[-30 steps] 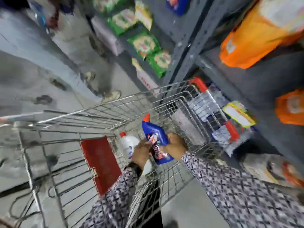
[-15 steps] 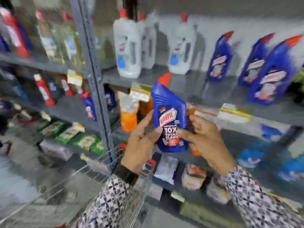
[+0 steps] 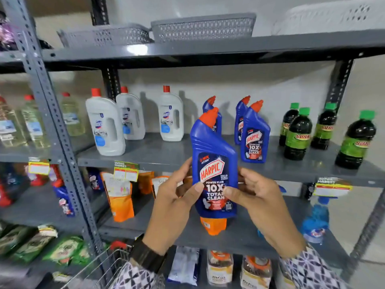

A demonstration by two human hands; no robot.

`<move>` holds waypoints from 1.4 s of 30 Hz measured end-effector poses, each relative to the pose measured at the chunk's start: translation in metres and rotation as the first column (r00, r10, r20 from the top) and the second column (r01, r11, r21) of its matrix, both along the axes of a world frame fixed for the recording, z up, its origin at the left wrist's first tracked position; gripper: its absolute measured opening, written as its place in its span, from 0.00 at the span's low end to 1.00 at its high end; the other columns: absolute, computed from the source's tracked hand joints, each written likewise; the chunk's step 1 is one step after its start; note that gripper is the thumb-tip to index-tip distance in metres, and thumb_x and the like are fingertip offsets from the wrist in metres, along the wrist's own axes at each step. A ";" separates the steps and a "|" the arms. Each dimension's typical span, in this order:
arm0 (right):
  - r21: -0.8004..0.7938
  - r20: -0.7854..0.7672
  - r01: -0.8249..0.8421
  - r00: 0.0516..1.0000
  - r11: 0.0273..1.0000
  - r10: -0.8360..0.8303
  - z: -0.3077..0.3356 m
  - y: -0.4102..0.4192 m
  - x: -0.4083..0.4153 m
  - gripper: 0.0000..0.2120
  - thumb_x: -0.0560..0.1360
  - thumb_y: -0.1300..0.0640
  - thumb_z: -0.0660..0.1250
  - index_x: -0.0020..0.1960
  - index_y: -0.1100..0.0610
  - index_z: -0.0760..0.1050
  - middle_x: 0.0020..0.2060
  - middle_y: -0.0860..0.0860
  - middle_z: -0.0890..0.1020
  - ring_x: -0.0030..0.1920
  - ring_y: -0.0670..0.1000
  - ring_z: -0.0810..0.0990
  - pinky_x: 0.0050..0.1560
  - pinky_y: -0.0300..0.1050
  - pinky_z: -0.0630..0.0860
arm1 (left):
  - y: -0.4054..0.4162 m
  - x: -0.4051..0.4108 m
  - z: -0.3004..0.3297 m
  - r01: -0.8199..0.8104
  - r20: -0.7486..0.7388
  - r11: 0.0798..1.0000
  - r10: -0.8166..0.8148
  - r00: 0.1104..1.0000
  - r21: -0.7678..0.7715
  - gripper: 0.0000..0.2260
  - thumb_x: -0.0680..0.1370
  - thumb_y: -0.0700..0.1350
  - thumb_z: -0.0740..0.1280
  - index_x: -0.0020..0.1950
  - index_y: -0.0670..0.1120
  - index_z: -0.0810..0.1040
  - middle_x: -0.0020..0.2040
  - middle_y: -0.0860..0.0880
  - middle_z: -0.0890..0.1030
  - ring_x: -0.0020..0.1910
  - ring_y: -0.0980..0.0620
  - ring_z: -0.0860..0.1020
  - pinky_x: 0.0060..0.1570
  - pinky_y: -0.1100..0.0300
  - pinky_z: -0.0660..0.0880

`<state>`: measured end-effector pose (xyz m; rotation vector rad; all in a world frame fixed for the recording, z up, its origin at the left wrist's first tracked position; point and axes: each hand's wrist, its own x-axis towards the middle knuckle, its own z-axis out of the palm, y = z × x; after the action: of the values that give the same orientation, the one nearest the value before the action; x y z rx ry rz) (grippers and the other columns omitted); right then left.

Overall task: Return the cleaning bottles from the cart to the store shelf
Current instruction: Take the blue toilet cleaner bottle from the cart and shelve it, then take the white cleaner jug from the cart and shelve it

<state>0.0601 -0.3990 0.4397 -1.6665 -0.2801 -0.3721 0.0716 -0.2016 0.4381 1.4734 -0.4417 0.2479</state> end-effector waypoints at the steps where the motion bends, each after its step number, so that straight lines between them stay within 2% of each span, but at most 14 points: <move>1: -0.010 -0.008 0.016 1.000 1.000 -0.016 0.000 0.000 0.011 0.20 0.73 0.59 0.77 0.63 0.50 0.82 0.54 0.48 0.89 0.53 0.50 0.88 0.52 0.50 0.85 | -0.002 0.010 0.001 0.000 -0.004 1.000 0.000 1.000 0.003 0.23 0.81 0.35 0.66 0.75 0.52 0.73 0.63 0.53 0.85 0.61 0.51 0.84 0.59 0.52 0.83; 4: -0.060 -0.011 0.067 0.998 0.996 -0.068 0.003 0.002 0.069 0.17 0.74 0.61 0.77 0.61 0.53 0.82 0.52 0.49 0.89 0.51 0.49 0.89 0.52 0.51 0.86 | -0.006 0.068 0.005 0.005 -0.019 1.000 -0.004 1.000 0.022 0.23 0.81 0.33 0.64 0.73 0.52 0.74 0.60 0.55 0.87 0.56 0.58 0.85 0.52 0.61 0.83; 8: -0.189 -0.006 0.154 0.987 0.970 -0.158 0.015 0.003 0.172 0.18 0.73 0.58 0.78 0.62 0.56 0.81 0.55 0.51 0.88 0.53 0.51 0.88 0.55 0.57 0.85 | -0.010 0.171 0.015 -0.033 -0.031 0.996 0.035 0.999 0.081 0.24 0.81 0.34 0.66 0.76 0.49 0.73 0.63 0.49 0.85 0.56 0.56 0.85 0.53 0.59 0.84; 12: -0.213 -0.039 0.207 0.975 0.955 -0.220 0.007 -0.004 0.265 0.27 0.63 0.45 0.77 0.60 0.51 0.81 0.55 0.50 0.88 0.53 0.53 0.88 0.55 0.60 0.85 | -0.017 0.249 0.024 -0.037 -0.006 0.991 0.038 0.999 0.128 0.24 0.80 0.33 0.66 0.76 0.47 0.73 0.61 0.48 0.84 0.50 0.66 0.85 0.50 0.64 0.83; 14: -0.200 -0.044 0.231 0.969 0.952 -0.244 -0.001 -0.005 0.294 0.29 0.62 0.43 0.75 0.61 0.50 0.81 0.55 0.50 0.88 0.53 0.52 0.88 0.55 0.59 0.85 | -0.019 0.276 0.021 -0.031 -0.020 0.990 0.034 0.999 0.138 0.26 0.80 0.32 0.66 0.76 0.48 0.72 0.62 0.48 0.83 0.50 0.68 0.84 0.55 0.61 0.83; 18: -0.219 -0.041 0.270 0.957 0.938 -0.285 0.004 0.006 0.291 0.21 0.74 0.58 0.76 0.66 0.56 0.79 0.58 0.52 0.87 0.55 0.51 0.86 0.58 0.55 0.84 | -0.020 0.298 0.009 -0.028 -0.062 0.987 0.038 0.997 0.159 0.27 0.80 0.33 0.67 0.77 0.50 0.70 0.61 0.51 0.83 0.53 0.65 0.83 0.63 0.55 0.80; 22: -0.200 -0.046 0.255 0.962 0.946 -0.269 0.001 0.004 0.292 0.21 0.75 0.61 0.75 0.67 0.57 0.78 0.59 0.52 0.86 0.56 0.50 0.86 0.59 0.55 0.84 | -0.024 0.300 0.009 -0.049 -0.066 0.984 0.061 0.996 0.169 0.26 0.81 0.35 0.67 0.77 0.51 0.70 0.61 0.51 0.82 0.57 0.61 0.80 0.65 0.52 0.79; 24: -0.209 -0.038 0.258 0.962 0.943 -0.271 0.001 0.006 0.287 0.23 0.75 0.60 0.76 0.68 0.56 0.77 0.60 0.51 0.86 0.58 0.50 0.86 0.60 0.54 0.83 | -0.024 0.293 0.010 -0.047 -0.065 0.983 0.060 0.996 0.178 0.27 0.81 0.35 0.66 0.78 0.50 0.68 0.64 0.51 0.81 0.58 0.63 0.79 0.64 0.55 0.79; 26: -0.239 0.011 0.318 0.946 0.918 -0.325 0.000 0.010 0.276 0.28 0.74 0.56 0.77 0.72 0.53 0.74 0.62 0.49 0.85 0.60 0.49 0.84 0.61 0.52 0.82 | -0.020 0.282 0.010 -0.075 -0.090 0.984 0.091 0.992 0.163 0.28 0.81 0.35 0.66 0.80 0.48 0.64 0.67 0.49 0.78 0.58 0.62 0.78 0.57 0.65 0.80; 29: -0.249 0.209 0.478 0.876 0.842 -0.436 -0.004 0.021 0.246 0.30 0.75 0.54 0.76 0.74 0.52 0.70 0.65 0.49 0.80 0.65 0.48 0.79 0.63 0.48 0.79 | 0.001 0.250 0.007 -0.165 -0.063 0.981 0.172 0.983 0.104 0.26 0.81 0.37 0.67 0.79 0.48 0.67 0.69 0.48 0.79 0.61 0.56 0.78 0.54 0.70 0.79; 32: -0.188 0.391 0.414 0.863 0.891 -0.319 -0.016 0.044 0.213 0.24 0.77 0.56 0.74 0.72 0.54 0.73 0.62 0.51 0.78 0.63 0.48 0.80 0.62 0.44 0.79 | 0.040 0.200 -0.014 -0.252 -0.008 0.967 0.253 0.967 0.043 0.22 0.81 0.39 0.69 0.75 0.49 0.74 0.63 0.52 0.83 0.60 0.63 0.82 0.60 0.66 0.79; 35: -0.295 0.434 0.224 0.897 0.929 -0.078 -0.042 0.083 0.192 0.20 0.78 0.58 0.73 0.69 0.55 0.76 0.60 0.50 0.80 0.61 0.50 0.81 0.62 0.49 0.80 | 0.089 0.149 -0.058 -0.393 -0.051 0.919 0.391 0.919 -0.021 0.18 0.80 0.37 0.69 0.70 0.47 0.79 0.59 0.51 0.86 0.60 0.57 0.84 0.59 0.65 0.79; 38: -0.471 0.374 0.021 0.910 0.882 0.178 -0.084 0.143 0.181 0.17 0.78 0.59 0.72 0.66 0.54 0.78 0.59 0.49 0.82 0.60 0.51 0.82 0.63 0.50 0.78 | 0.144 0.106 -0.119 -0.549 -0.207 0.833 0.527 0.824 -0.064 0.15 0.80 0.37 0.70 0.65 0.50 0.82 0.58 0.49 0.87 0.59 0.52 0.84 0.59 0.54 0.79; 42: -0.595 0.131 -0.269 0.897 0.757 0.421 -0.161 0.236 0.171 0.14 0.77 0.54 0.74 0.61 0.51 0.81 0.55 0.47 0.84 0.54 0.50 0.84 0.57 0.44 0.79 | 0.212 0.067 -0.218 -0.728 -0.453 0.684 0.633 0.627 -0.052 0.13 0.76 0.38 0.73 0.50 0.58 0.87 0.47 0.57 0.88 0.50 0.52 0.82 0.55 0.56 0.77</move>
<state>0.2315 -0.1634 0.2782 -2.0932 -0.9682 -0.2279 0.1382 0.0104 0.2203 1.3535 0.5163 0.5727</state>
